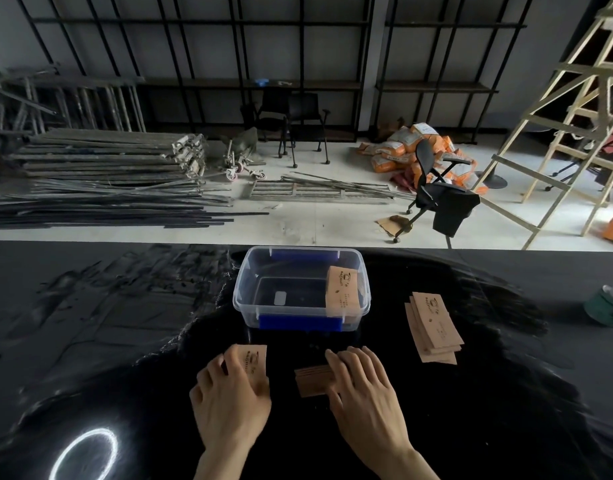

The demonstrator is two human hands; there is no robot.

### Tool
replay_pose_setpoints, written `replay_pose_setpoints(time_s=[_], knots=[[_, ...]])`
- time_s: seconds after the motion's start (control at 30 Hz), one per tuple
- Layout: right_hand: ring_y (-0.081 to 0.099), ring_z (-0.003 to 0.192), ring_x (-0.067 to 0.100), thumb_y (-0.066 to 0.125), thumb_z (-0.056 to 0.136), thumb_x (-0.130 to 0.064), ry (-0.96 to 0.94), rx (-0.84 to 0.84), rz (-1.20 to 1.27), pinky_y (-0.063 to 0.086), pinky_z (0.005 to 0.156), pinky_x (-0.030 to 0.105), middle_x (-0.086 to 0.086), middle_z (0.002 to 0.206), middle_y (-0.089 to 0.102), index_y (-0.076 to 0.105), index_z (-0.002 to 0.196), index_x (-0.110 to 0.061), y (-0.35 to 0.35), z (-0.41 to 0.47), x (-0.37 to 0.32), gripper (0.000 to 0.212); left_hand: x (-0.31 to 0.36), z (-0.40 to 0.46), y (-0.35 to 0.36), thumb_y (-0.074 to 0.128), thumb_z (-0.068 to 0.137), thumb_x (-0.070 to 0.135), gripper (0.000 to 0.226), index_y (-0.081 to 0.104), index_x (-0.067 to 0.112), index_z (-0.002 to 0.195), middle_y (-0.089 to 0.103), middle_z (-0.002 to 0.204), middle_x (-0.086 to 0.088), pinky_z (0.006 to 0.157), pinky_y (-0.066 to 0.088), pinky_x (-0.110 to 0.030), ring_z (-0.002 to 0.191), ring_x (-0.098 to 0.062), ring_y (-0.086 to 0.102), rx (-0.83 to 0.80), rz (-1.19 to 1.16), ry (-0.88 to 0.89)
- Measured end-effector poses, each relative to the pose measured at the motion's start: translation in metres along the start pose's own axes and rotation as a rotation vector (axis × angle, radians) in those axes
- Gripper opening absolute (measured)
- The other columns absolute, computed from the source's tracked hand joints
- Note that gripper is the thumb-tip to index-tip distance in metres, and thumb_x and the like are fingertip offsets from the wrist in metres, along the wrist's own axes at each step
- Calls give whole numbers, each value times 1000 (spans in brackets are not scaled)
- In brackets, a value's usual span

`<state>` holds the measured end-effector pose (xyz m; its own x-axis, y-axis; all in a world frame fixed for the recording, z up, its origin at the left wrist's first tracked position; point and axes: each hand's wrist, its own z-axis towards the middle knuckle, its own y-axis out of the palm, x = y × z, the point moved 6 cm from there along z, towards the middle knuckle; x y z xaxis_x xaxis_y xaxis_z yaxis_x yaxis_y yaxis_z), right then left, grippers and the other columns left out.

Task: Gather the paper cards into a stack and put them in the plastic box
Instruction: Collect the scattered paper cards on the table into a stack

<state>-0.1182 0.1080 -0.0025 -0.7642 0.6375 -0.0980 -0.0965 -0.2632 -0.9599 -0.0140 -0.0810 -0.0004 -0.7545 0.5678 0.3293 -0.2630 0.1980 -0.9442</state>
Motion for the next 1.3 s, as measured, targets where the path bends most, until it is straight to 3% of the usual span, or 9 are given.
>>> replay_pose_setpoints(time_s=[0.17,0.27,0.5,0.63,0.77,0.87,1.0,1.2,1.3], knots=[[63,122,24,64,89,-43,-7,-21,-7,39,115,42,1,124,69,56,137,-19,-1,0,1,54,4,0,-7,78,77,30,63,42,38,128,54,116,5,80,57,-35,101,-17,62,-39,-243,69],[59,128,25,45,90,-44,-14,-14,-34,27,121,39,3,128,68,54,139,-18,0,-1,1,56,18,8,-21,79,78,5,65,47,41,122,59,105,17,62,54,-23,85,-5,68,-21,-418,192],[42,143,25,63,91,-38,63,98,71,8,121,33,11,154,48,34,152,-6,-12,-1,-3,74,78,2,-16,58,89,1,43,62,40,109,74,101,24,90,59,-22,95,6,70,-260,-419,517],[39,146,25,68,91,-38,25,27,54,11,120,37,11,155,49,31,154,-8,-2,-2,-3,79,94,-13,-1,47,91,-3,41,52,32,112,74,108,11,88,61,-22,97,3,71,-371,-617,498],[49,140,27,50,93,-42,15,4,8,10,120,39,10,144,61,49,146,-10,0,0,1,61,76,-10,1,50,79,4,43,55,24,117,61,125,12,101,42,-9,120,-3,57,-149,-801,392],[48,141,28,51,92,-41,15,9,0,10,122,39,9,142,62,52,143,-10,5,-1,0,60,57,-9,12,53,85,5,42,54,27,122,58,126,7,99,45,-20,122,-6,54,-254,-878,240],[42,144,31,54,92,-43,8,33,-24,8,121,41,15,149,54,49,144,-5,8,-1,-2,64,71,-26,29,59,76,13,58,47,37,128,53,130,10,89,51,-14,115,2,54,-587,-787,356],[49,140,27,70,87,-47,-6,15,-26,-4,123,38,5,141,63,44,148,-15,5,2,2,73,87,-15,14,69,92,28,38,54,46,123,63,113,29,97,54,-17,106,11,62,-430,-387,580],[34,148,19,68,90,-47,118,117,145,8,125,35,-1,154,48,35,154,-18,-10,1,13,78,89,-10,10,73,89,29,34,57,46,113,69,106,28,93,55,-18,101,10,66,-392,-402,532]])
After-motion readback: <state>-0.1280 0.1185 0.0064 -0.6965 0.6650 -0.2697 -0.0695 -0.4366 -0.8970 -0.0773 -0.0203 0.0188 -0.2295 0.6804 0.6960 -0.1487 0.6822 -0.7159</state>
